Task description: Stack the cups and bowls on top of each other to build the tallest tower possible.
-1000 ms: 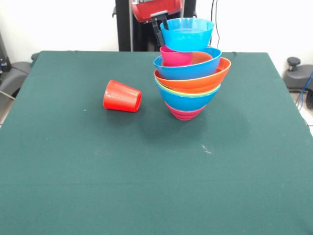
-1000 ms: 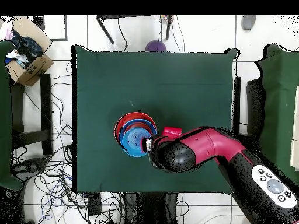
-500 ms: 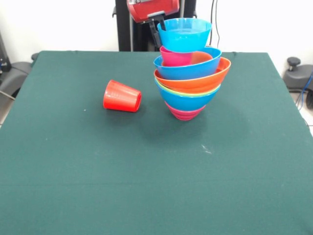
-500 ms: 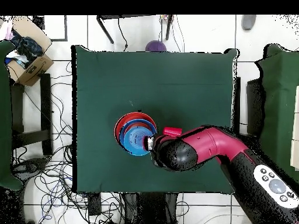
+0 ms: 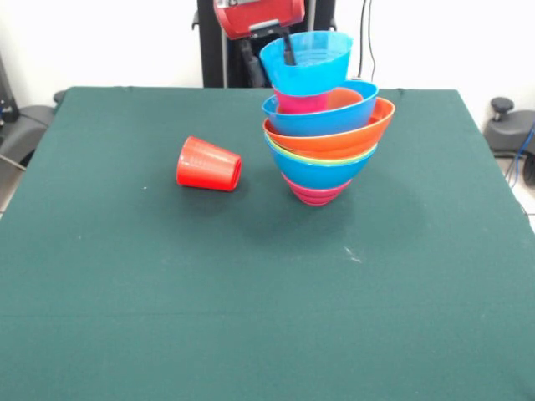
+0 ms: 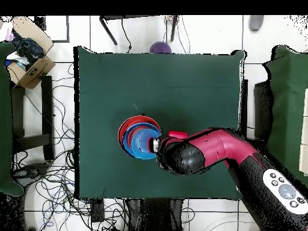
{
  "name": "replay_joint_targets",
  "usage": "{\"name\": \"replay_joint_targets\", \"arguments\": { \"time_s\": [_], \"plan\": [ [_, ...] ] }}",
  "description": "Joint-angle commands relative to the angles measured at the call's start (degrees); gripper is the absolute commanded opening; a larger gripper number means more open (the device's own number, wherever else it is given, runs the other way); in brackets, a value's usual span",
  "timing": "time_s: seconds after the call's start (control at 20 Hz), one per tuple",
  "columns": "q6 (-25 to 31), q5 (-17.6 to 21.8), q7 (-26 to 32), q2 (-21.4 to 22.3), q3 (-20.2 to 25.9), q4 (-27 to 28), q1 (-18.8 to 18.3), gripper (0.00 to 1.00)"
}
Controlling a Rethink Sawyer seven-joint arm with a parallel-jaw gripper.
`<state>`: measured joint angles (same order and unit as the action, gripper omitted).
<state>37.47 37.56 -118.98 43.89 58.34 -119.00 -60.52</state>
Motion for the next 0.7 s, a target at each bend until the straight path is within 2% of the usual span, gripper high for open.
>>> {"name": "replay_joint_targets", "arguments": {
  "time_s": [0.05, 0.2, 0.7],
  "plan": [
    [6.52, 2.18, 16.68, -1.2, 1.17, 2.31, 0.51, 1.0],
    [6.61, 1.96, 14.32, -0.28, 0.07, 2.5, 1.22, 1.0],
    [6.53, 1.82, 14.18, -0.23, 0.31, 2.24, 1.43, 1.0]
  ]
}}
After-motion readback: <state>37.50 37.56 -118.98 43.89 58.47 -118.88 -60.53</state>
